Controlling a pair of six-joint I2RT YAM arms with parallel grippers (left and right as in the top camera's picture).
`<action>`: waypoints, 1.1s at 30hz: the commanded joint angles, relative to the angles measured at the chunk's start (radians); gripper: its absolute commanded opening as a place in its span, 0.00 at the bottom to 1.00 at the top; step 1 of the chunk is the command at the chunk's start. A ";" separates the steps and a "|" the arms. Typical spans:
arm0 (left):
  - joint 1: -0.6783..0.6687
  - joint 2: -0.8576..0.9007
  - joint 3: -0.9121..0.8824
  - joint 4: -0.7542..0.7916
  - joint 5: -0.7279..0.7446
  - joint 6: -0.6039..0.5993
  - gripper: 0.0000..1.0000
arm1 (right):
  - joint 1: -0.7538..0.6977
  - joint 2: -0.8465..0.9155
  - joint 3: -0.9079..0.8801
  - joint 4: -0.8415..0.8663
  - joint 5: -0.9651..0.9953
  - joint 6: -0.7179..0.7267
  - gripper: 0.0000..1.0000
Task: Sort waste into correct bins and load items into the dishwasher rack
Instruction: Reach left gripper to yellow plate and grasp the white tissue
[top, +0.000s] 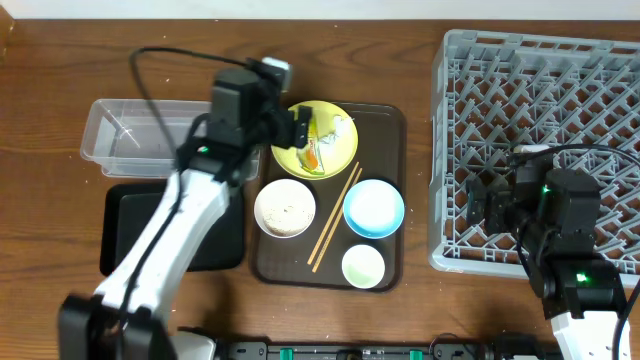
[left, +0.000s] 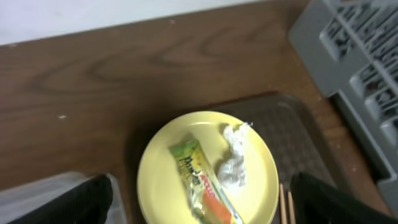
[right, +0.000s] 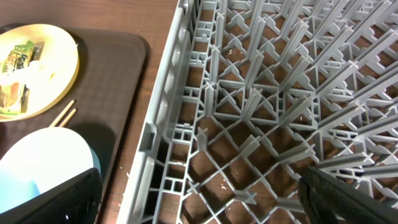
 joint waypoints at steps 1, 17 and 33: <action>-0.035 0.090 0.017 0.053 -0.024 0.024 0.94 | 0.007 -0.005 0.024 0.002 -0.008 0.014 0.99; -0.137 0.357 0.016 0.152 -0.024 0.024 0.92 | 0.007 -0.005 0.024 0.000 -0.008 0.014 0.99; -0.138 0.438 0.016 0.144 -0.024 0.020 0.50 | 0.007 -0.005 0.024 -0.010 -0.008 0.014 0.99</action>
